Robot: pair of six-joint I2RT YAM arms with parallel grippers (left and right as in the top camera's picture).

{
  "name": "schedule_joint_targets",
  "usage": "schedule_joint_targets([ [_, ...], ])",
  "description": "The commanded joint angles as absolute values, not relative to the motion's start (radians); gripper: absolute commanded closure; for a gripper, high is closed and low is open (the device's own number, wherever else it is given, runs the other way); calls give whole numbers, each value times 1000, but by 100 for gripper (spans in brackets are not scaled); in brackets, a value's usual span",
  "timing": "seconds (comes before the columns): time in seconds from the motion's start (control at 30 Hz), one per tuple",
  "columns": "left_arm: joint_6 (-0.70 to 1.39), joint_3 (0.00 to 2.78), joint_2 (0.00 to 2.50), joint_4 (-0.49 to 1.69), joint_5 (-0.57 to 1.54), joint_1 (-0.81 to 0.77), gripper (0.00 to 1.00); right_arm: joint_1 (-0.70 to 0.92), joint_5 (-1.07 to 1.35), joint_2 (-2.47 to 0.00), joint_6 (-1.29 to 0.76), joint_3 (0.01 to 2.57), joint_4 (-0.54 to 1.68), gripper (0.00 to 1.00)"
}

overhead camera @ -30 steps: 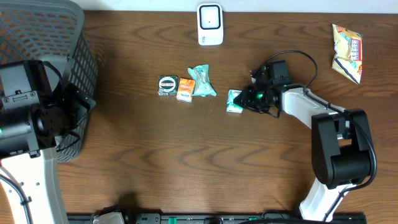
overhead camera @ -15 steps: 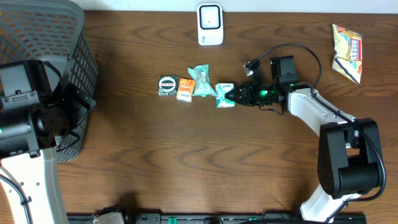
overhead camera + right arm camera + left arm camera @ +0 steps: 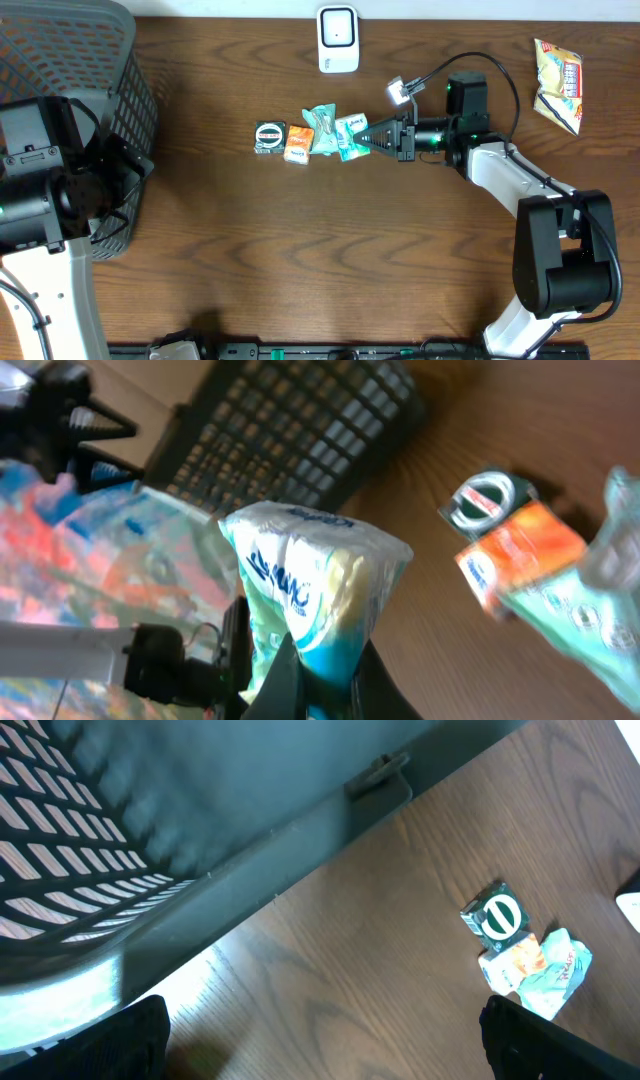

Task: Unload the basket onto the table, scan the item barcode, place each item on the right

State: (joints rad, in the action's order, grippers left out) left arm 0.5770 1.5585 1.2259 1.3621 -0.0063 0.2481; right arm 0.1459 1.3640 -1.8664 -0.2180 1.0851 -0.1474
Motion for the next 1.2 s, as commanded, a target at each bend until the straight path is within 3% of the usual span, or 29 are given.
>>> schedule_joint_targets([
  [0.0,581,1569,1221,1365,-12,254,3,141,1451,-1847,-371,1088,-262,99],
  [0.17,581,1569,1221,1365,-12,254,2,141,1491,-1847,-477,1088,-420,99],
  [1.17,581,1569,1221,1365,-12,254,2,145,1562,-1848,-455,1086,-374,99],
])
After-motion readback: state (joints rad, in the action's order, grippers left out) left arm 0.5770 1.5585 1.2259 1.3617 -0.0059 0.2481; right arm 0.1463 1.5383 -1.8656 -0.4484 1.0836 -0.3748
